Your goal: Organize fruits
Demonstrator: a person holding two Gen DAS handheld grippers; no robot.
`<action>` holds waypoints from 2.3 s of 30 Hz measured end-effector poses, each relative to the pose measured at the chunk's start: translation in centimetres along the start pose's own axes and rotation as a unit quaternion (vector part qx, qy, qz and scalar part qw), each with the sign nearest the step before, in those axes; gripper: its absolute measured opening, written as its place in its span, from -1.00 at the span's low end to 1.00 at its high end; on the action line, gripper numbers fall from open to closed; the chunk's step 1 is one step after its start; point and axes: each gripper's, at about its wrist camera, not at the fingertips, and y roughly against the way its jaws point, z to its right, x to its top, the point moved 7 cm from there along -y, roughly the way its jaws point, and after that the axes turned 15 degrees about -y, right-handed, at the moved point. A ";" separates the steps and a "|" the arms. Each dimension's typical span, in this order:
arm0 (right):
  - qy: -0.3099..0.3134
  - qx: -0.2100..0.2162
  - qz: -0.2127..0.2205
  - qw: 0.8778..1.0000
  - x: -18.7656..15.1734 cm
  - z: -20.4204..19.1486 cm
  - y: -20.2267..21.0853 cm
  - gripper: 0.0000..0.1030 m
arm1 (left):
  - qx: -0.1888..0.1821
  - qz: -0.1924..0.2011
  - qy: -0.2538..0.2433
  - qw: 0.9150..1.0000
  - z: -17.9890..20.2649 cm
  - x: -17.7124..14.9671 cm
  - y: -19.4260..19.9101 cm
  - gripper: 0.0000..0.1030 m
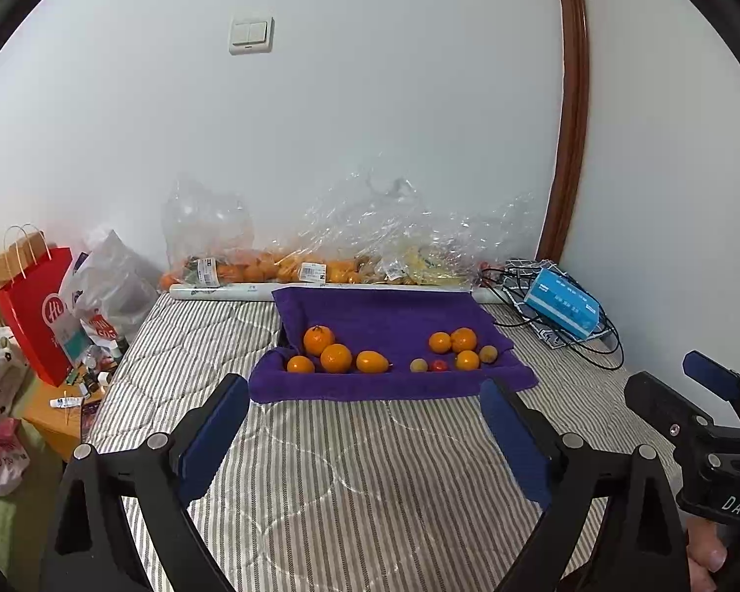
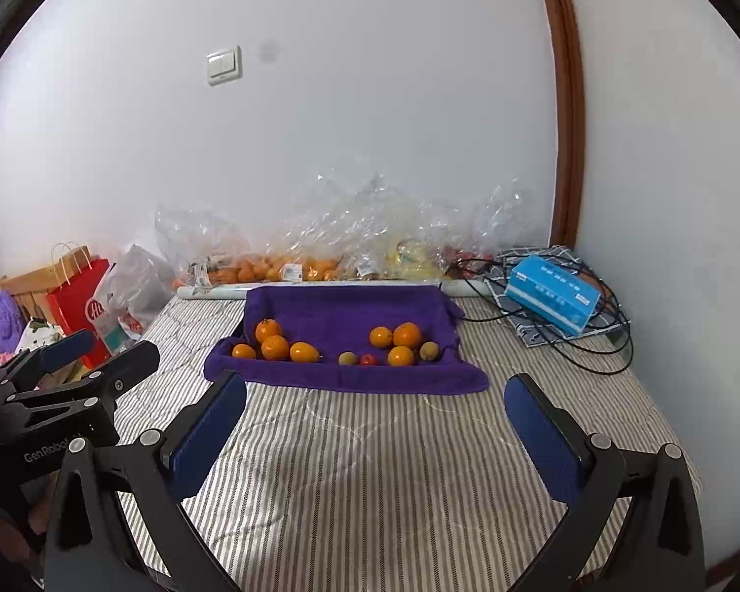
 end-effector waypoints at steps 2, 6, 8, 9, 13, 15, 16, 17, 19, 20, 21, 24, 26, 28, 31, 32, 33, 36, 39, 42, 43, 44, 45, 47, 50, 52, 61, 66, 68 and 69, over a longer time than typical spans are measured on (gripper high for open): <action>-0.001 0.003 0.004 1.000 0.0 0.2 0.4 1.00 | 0.001 0.001 -0.001 1.000 0.2 0.1 0.1 0.84; -0.007 0.003 0.007 1.000 0.2 0.6 0.8 1.00 | 0.001 -0.003 -0.002 1.000 0.3 -0.1 0.2 0.84; -0.009 0.001 0.007 1.000 0.2 0.8 0.7 1.00 | 0.002 -0.004 -0.003 1.000 0.3 -0.2 0.2 0.84; -0.011 0.001 0.006 1.000 0.2 0.9 0.7 1.00 | 0.002 -0.006 -0.003 1.000 0.3 -0.2 0.1 0.84; -0.013 0.000 0.004 1.000 0.1 1.0 0.6 1.00 | 0.005 -0.010 -0.003 1.000 0.1 -0.4 -0.2 0.84; -0.012 -0.001 0.003 1.000 -0.1 0.9 0.5 1.00 | 0.006 -0.011 -0.001 1.000 0.0 -0.4 -0.3 0.84; -0.011 -0.002 0.003 1.000 -0.1 1.0 0.5 1.00 | 0.005 -0.011 0.000 1.000 -0.1 -0.4 -0.3 0.84; -0.009 -0.003 0.002 1.000 -0.2 0.9 0.5 1.00 | 0.004 -0.012 0.000 1.000 -0.1 -0.5 -0.4 0.84; -0.008 -0.004 0.003 1.000 -0.2 0.9 0.5 1.00 | 0.004 -0.012 0.000 1.000 -0.1 -0.5 -0.4 0.84; -0.009 -0.003 0.003 1.000 -0.2 0.9 0.5 1.00 | 0.004 -0.013 -0.001 1.000 -0.1 -0.5 -0.4 0.84; -0.009 -0.003 0.004 1.000 -0.2 0.9 0.5 1.00 | 0.004 -0.012 0.000 1.000 -0.2 -0.5 -0.4 0.84; -0.008 -0.004 0.004 1.000 -0.2 0.9 0.6 1.00 | 0.004 -0.012 0.000 1.000 -0.2 -0.5 -0.5 0.84; -0.006 -0.003 0.004 1.000 -0.3 0.8 0.6 1.00 | 0.006 -0.013 0.001 1.000 -0.2 -0.5 -0.5 0.84; -0.005 -0.004 0.004 1.000 -0.2 0.8 0.6 1.00 | 0.005 -0.013 0.001 1.000 -0.4 -0.6 -0.5 0.84; -0.005 -0.003 0.004 1.000 -0.2 0.8 0.7 1.00 | 0.006 -0.011 0.001 1.000 -0.5 -0.6 -0.4 0.84; -0.005 -0.002 0.004 1.000 -0.2 0.8 0.7 1.00 | 0.006 -0.010 0.001 1.000 -0.5 -0.7 -0.4 0.84; -0.004 -0.002 0.004 1.000 -0.2 0.7 0.7 1.00 | 0.006 -0.010 0.001 1.000 -0.5 -0.7 -0.3 0.84; -0.001 -0.001 0.005 1.000 -0.3 0.5 0.7 1.00 | 0.008 -0.011 0.002 1.000 -0.6 -0.7 -0.3 0.84; 0.000 0.001 0.005 1.000 -0.4 0.4 0.7 1.00 | 0.009 -0.010 0.002 1.000 -0.7 -0.7 -0.3 0.84; -0.001 0.004 0.008 1.000 -0.4 0.3 0.8 1.00 | 0.009 -0.009 -0.001 1.000 -0.6 -0.6 -0.3 0.84; -0.001 0.006 0.007 1.000 -0.4 0.3 0.8 1.00 | 0.011 -0.010 -0.003 1.000 -0.6 -0.6 -0.3 0.84; 0.000 0.006 0.006 1.000 -0.5 0.3 0.8 1.00 | 0.012 -0.009 -0.004 1.000 -0.5 -0.6 -0.2 0.84; 0.001 0.004 0.006 1.000 -0.5 0.3 0.7 1.00 | 0.011 -0.009 -0.004 1.000 -0.5 -0.6 -0.2 0.84; 0.001 0.003 0.006 1.000 -0.5 0.2 0.6 1.00 | 0.010 -0.009 -0.005 1.000 -0.4 -0.6 -0.3 0.84; -0.002 0.003 0.005 1.000 -0.6 0.3 0.6 1.00 | 0.012 -0.010 -0.008 1.000 -0.3 -0.6 -0.3 0.85; -0.003 0.002 0.005 1.000 -0.6 0.3 0.6 1.00 | 0.014 -0.011 -0.008 1.000 -0.3 -0.6 -0.3 0.84; -0.001 0.002 0.008 1.000 -0.6 0.2 0.8 1.00 | 0.018 -0.005 -0.006 1.000 -0.7 -0.5 0.1 0.84; 0.005 0.002 0.010 1.000 -0.7 -0.1 0.9 1.00 | 0.018 -0.006 -0.003 1.000 -0.9 -0.6 0.1 0.84; 0.005 0.002 0.010 1.000 -0.8 -0.2 0.9 1.00 | 0.018 -0.005 -0.003 1.000 -0.9 -0.7 0.1 0.85; 0.005 0.003 0.010 1.000 -0.8 -0.2 0.9 1.00 | 0.019 -0.005 -0.003 1.000 -1.0 -0.6 0.1 0.85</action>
